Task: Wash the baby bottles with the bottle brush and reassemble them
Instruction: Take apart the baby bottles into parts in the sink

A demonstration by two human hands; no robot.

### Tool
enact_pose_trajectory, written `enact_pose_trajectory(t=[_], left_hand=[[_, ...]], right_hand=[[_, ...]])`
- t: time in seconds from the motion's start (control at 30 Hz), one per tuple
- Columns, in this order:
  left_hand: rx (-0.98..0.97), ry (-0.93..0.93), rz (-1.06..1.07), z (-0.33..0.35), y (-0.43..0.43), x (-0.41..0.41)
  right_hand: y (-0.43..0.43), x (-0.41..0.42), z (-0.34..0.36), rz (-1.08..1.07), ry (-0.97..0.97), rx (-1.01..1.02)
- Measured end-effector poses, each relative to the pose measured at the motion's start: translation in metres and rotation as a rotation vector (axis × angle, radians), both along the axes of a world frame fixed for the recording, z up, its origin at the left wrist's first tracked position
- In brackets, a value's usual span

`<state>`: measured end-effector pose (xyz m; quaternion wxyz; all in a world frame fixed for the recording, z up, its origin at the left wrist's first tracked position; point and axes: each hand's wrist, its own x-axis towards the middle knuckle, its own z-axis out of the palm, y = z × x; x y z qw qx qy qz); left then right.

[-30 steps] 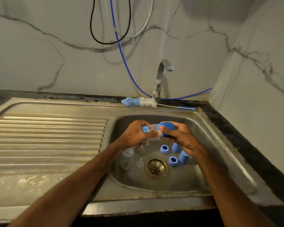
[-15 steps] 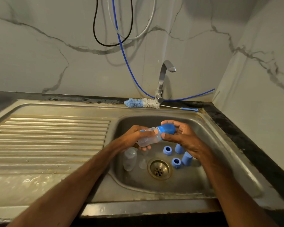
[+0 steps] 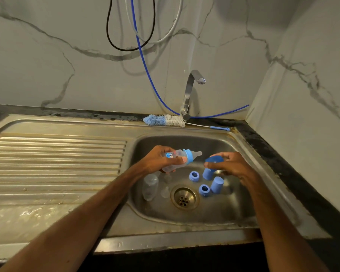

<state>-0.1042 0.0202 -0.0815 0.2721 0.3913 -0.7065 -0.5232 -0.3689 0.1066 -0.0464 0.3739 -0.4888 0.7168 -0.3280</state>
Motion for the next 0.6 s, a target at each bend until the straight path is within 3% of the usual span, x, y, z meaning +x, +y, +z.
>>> enact_pose_trajectory(t=[0.17, 0.33, 0.6], left_hand=[[-0.064, -0.002, 0.061, -0.007, -0.003, -0.002], [-0.080, -0.005, 0.073, -0.008, -0.005, -0.002], [-0.070, -0.021, 0.055, -0.009, -0.005, -0.005]], right_hand=[[0.002, -0.012, -0.016, 0.021, 0.226, 0.240], [0.011, -0.020, -0.042, 0.003, 0.253, 0.495], [0.006, -0.014, -0.059, 0.013, 0.563, 0.581]])
